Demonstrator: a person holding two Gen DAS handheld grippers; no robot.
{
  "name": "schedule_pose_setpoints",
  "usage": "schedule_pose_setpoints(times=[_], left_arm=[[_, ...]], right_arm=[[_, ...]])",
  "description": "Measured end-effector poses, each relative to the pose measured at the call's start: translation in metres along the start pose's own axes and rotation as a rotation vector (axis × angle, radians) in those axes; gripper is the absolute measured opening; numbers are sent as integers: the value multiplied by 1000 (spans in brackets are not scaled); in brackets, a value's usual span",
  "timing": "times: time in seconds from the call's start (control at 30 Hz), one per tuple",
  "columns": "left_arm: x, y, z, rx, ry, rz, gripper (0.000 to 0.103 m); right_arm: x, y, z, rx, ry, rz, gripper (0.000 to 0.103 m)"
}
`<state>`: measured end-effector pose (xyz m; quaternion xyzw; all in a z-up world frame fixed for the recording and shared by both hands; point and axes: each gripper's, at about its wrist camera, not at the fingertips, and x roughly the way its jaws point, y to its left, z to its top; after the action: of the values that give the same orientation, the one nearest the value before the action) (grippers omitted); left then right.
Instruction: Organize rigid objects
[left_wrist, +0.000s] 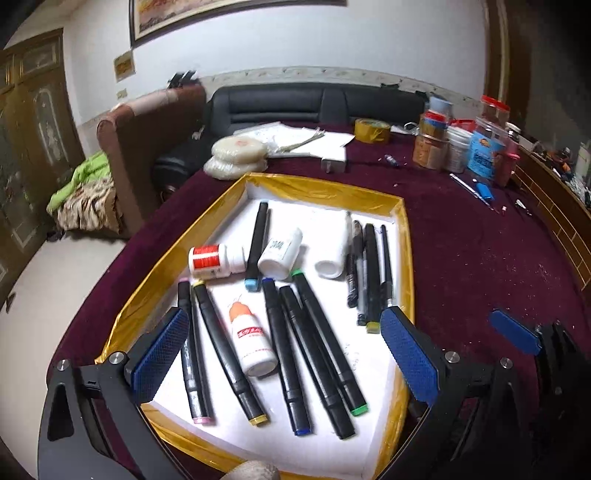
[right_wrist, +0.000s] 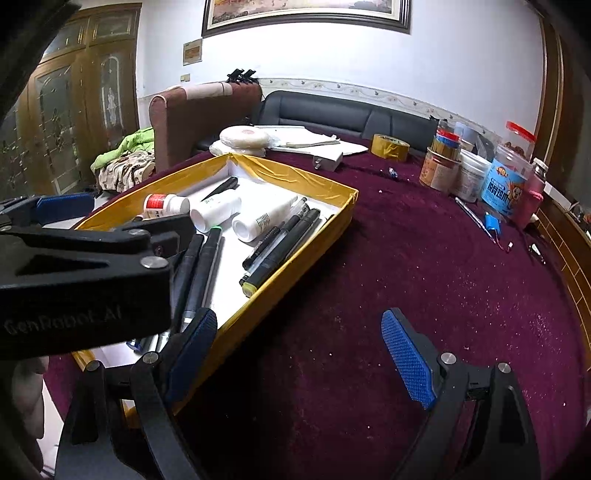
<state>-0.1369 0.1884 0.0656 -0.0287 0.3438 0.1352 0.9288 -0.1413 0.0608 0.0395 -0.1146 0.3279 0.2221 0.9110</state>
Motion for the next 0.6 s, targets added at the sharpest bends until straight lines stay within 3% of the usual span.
schedule_pose_setpoints(times=[0.23, 0.4, 0.6], left_arm=[[21, 21, 2, -74, 104, 45, 103], [34, 42, 21, -65, 84, 164, 103], [74, 73, 40, -69, 122, 321, 103]], right_arm=[[0, -14, -2, 55, 11, -11, 88], [-4, -21, -2, 86, -4, -23, 88], [-10, -23, 1, 108, -33, -23, 88]])
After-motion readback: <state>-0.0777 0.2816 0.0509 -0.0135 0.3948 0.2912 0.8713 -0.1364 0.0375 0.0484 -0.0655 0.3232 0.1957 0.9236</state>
